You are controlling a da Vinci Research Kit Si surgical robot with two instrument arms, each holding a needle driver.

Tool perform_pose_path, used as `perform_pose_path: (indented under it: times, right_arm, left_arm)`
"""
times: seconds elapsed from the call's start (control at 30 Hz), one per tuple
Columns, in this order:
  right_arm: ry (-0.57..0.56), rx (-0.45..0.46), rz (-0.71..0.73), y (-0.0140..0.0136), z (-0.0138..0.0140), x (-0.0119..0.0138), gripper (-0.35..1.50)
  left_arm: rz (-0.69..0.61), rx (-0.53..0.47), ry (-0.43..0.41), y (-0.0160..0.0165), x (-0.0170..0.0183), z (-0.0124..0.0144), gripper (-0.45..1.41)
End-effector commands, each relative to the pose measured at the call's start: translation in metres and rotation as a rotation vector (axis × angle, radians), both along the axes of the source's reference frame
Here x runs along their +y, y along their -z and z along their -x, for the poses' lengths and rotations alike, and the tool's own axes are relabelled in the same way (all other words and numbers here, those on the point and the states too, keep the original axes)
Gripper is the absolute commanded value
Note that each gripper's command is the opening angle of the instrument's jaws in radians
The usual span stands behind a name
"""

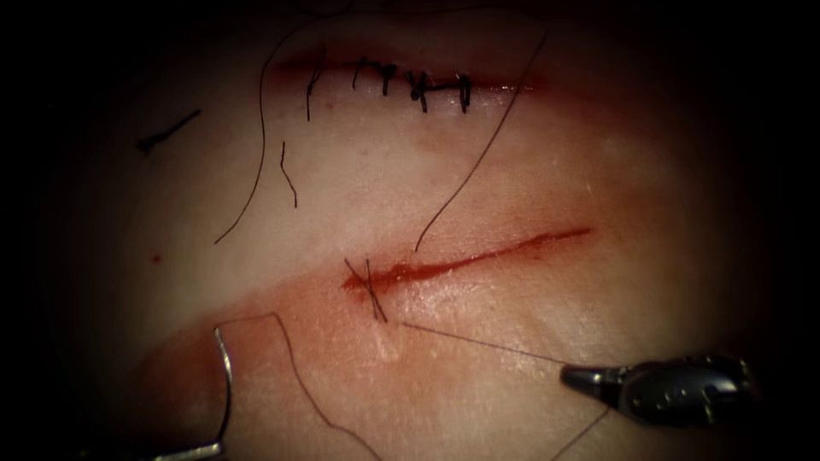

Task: Wound Closure

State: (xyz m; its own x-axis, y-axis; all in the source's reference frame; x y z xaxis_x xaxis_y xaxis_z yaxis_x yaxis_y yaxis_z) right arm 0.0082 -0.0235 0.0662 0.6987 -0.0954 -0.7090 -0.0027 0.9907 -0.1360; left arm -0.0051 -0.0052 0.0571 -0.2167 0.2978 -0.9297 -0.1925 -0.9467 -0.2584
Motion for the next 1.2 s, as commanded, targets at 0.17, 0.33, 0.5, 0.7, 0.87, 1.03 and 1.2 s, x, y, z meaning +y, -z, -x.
perform_pose_path:
  times: [0.17, 0.33, 0.5, 0.7, 0.87, 1.03, 1.2]
  right_arm:
    - [-0.052, -0.068, -0.01, 0.0032, 0.0082, -0.0029, -0.35]
    - [-0.083, -0.118, -0.02, 0.005, 0.0129, -0.0042, -0.35]
    - [-0.094, -0.158, -0.087, 0.0057, 0.0151, -0.0047, 0.31]
    - [-0.068, -0.208, -0.156, 0.0054, 0.0166, -0.0035, 1.41]
    - [-0.071, -0.184, -0.223, 0.0058, 0.019, -0.0008, 1.41]
    - [-0.099, -0.096, -0.311, 0.007, 0.0216, 0.0026, 1.31]
    - [-0.223, 0.001, -0.37, 0.0087, 0.0195, 0.0073, 1.21]
  left_arm:
    - [-0.002, -0.002, -0.001, -0.0008, -0.0006, 0.0008, -0.45]
    - [-0.002, -0.004, -0.003, -0.0008, -0.0006, 0.0007, -0.45]
    - [-0.002, -0.004, -0.002, -0.0008, -0.0006, 0.0008, -0.45]
    - [-0.002, -0.005, -0.004, -0.0008, -0.0006, 0.0006, -0.45]
    - [-0.002, -0.006, -0.005, -0.0008, -0.0006, 0.0005, -0.45]
    - [-0.008, -0.007, -0.004, -0.0008, -0.0006, 0.0004, -0.45]
    - [-0.006, -0.005, -0.001, -0.001, -0.0008, 0.0007, -0.45]
